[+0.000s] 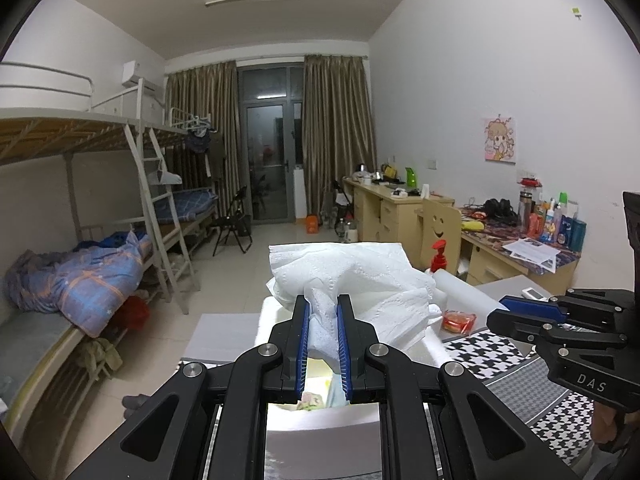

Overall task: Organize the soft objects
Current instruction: 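Carry the tissue and stick over the open white foam box with both tools, then open the right gripper to drop the white stick into the foam box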

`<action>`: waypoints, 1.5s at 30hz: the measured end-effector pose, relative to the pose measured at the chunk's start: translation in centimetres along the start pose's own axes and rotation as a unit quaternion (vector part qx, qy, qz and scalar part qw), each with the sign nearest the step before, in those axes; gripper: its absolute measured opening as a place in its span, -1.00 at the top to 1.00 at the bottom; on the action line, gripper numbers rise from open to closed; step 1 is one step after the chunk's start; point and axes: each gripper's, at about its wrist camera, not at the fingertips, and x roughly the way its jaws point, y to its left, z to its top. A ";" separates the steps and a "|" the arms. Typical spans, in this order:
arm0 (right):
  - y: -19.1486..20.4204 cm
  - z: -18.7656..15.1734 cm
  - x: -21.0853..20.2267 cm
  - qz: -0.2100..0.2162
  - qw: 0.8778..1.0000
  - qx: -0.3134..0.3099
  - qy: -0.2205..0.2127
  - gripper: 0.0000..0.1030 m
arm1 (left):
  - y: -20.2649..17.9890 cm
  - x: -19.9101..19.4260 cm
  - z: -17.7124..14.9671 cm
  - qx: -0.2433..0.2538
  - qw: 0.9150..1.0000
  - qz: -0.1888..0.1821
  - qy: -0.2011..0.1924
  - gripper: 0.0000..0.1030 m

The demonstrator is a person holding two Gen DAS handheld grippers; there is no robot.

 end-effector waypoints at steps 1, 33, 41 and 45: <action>0.1 0.0 0.1 0.003 1.000 0.000 0.001 0.59 | 0.0 0.0 -0.1 0.000 1.000 0.003 0.001 0.73; 2.8 1.7 4.6 0.031 0.999 -0.009 0.029 0.59 | 2.7 -0.3 -1.0 -0.031 0.999 0.035 -0.001 0.73; 2.8 1.9 5.7 0.028 0.999 -0.004 0.036 0.45 | 3.1 -0.4 -1.1 -0.037 0.998 0.041 0.000 0.73; 2.8 1.9 5.9 0.027 0.999 0.001 0.032 -0.42 | 3.2 -0.4 -1.2 -0.037 0.998 0.044 0.002 0.73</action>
